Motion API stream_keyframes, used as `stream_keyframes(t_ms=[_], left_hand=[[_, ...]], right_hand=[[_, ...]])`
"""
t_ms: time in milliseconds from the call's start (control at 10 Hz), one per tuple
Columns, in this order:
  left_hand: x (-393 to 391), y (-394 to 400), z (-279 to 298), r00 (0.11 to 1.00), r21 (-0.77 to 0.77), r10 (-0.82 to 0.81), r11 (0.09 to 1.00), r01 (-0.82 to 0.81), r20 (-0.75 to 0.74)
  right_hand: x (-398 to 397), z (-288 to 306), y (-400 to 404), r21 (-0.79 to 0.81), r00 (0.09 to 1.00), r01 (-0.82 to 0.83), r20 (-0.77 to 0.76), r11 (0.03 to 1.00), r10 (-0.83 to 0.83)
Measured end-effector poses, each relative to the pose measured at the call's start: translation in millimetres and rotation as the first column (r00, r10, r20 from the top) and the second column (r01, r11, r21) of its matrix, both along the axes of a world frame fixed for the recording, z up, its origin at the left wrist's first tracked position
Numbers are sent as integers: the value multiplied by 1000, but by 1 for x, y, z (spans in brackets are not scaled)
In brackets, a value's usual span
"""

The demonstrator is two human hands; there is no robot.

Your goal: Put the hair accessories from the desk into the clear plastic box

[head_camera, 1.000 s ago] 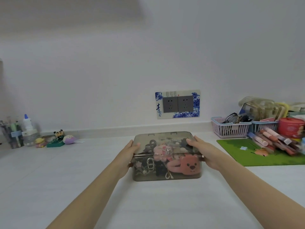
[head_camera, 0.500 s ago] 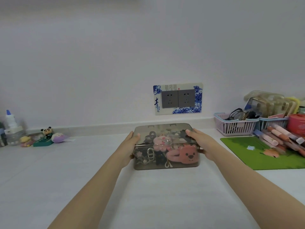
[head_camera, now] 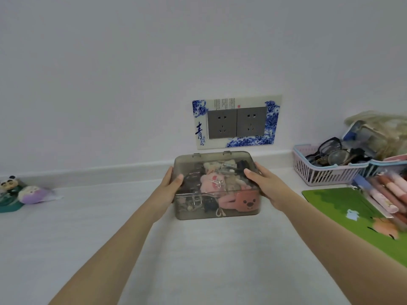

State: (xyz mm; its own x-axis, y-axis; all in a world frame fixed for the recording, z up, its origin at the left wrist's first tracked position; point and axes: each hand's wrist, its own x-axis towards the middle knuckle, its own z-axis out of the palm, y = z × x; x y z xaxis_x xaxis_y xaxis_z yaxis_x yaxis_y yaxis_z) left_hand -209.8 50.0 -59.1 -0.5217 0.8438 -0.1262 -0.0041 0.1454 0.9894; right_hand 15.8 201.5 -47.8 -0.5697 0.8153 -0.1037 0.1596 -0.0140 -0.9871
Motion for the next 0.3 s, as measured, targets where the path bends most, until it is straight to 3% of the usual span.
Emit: stream_keyframes(t_ms=[200,300], left_hand=[[4,-3,34,984,-266,-77,963,33,-158],[11,-6,61,960,-415,-43,906,-78,-275]], right_hand=[[-4,33,-13,91,949,56,303,994,-81],[1,60,-19,95,882,105,451,990,-136]])
